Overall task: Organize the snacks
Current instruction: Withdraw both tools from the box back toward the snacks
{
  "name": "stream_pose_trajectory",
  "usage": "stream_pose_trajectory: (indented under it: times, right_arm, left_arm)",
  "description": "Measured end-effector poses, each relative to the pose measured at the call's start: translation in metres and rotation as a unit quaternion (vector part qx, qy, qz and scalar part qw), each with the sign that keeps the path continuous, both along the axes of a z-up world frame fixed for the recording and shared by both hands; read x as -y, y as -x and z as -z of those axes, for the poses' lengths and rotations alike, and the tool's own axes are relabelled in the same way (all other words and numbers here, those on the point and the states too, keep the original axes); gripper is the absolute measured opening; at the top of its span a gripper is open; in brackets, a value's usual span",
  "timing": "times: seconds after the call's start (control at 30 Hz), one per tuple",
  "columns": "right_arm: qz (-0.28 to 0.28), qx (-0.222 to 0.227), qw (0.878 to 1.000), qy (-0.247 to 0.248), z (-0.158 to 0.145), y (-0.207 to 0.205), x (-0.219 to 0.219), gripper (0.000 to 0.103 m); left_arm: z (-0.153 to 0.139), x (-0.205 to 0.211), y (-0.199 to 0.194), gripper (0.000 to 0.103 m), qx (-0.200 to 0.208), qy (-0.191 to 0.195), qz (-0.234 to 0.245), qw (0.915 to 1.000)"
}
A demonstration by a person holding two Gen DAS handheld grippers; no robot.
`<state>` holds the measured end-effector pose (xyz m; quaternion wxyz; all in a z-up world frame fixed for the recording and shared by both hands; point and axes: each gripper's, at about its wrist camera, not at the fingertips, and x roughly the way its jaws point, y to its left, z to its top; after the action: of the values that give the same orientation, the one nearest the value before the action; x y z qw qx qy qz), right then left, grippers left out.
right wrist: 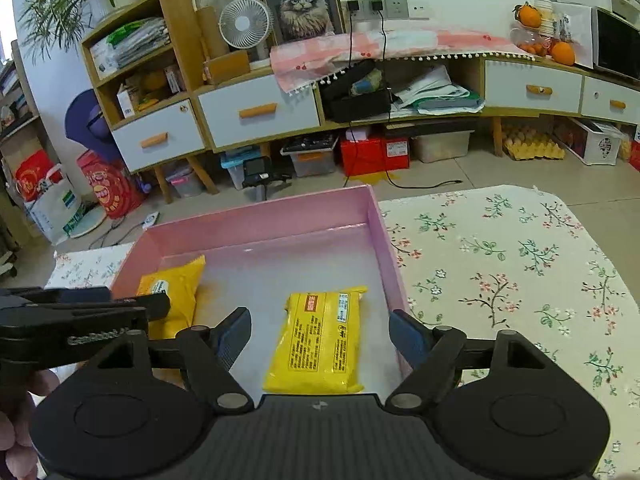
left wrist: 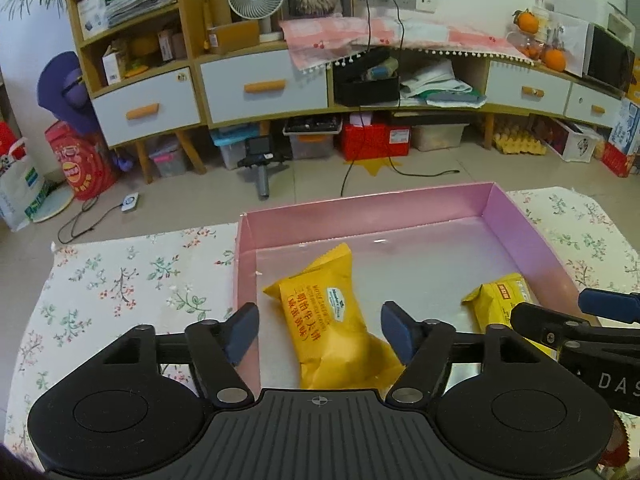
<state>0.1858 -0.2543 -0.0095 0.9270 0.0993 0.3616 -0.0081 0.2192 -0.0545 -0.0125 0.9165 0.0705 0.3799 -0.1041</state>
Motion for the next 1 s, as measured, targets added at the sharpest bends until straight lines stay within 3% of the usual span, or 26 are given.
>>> stream_pose_trajectory:
  times: [0.47, 1.0]
  right_arm:
    - [-0.014, -0.007, 0.999, 0.033, -0.014, 0.014, -0.002, 0.059]
    - [-0.051, -0.018, 0.995, 0.081, -0.035, 0.050, -0.008, 0.069]
  left_arm:
    - [-0.009, -0.021, 0.035, 0.080, -0.010, 0.029, 0.008, 0.9995]
    - [-0.019, -0.043, 0.095, 0.100, -0.040, 0.062, 0.026, 0.9970]
